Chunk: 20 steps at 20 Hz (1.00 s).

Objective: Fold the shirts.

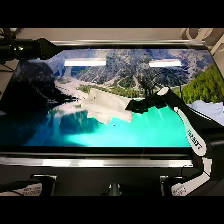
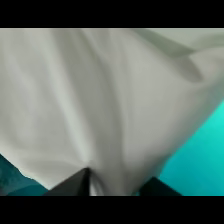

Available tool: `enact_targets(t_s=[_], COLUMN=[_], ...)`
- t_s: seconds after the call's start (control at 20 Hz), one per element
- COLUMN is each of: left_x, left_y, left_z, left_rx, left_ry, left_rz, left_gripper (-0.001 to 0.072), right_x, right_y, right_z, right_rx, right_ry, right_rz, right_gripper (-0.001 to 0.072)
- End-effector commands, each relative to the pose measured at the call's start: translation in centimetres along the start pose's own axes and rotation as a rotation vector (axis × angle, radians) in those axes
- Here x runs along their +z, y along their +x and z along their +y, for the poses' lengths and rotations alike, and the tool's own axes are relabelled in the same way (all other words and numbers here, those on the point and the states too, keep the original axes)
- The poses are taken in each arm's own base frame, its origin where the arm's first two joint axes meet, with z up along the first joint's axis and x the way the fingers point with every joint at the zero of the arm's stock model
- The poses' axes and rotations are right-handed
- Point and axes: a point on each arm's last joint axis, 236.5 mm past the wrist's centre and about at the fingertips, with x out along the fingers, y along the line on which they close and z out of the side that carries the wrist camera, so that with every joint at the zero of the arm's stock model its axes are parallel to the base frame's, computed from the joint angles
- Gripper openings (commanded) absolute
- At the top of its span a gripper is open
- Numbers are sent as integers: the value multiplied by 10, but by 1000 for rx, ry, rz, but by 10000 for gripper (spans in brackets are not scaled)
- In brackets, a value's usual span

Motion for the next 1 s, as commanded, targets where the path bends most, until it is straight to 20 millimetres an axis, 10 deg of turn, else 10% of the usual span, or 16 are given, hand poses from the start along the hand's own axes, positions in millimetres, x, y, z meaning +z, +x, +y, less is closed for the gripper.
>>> enact_targets(t_s=[0.0,0.2,0.45,0.7,0.95], left_x=[-1,-2,-4,-12,-25], left_y=[0,0,2,9,16], left_z=[1,2,6,12,18], left_rx=[4,6,15,16,17], left_ry=[0,2,2,-15,-39], left_rz=[4,9,15,37,68], left_gripper=[21,21,21,21,21], right_x=[8,52,108,89,37], right_y=[5,-61,-237,-378,-466], right_z=[6,36,31,-38,-106], right_rx=[23,129,98,-31,-170], right_ry=[2,-183,-204,-63,97], right_rz=[-35,-130,-395,-576,-670], right_gripper=[18,17,17,17,18])
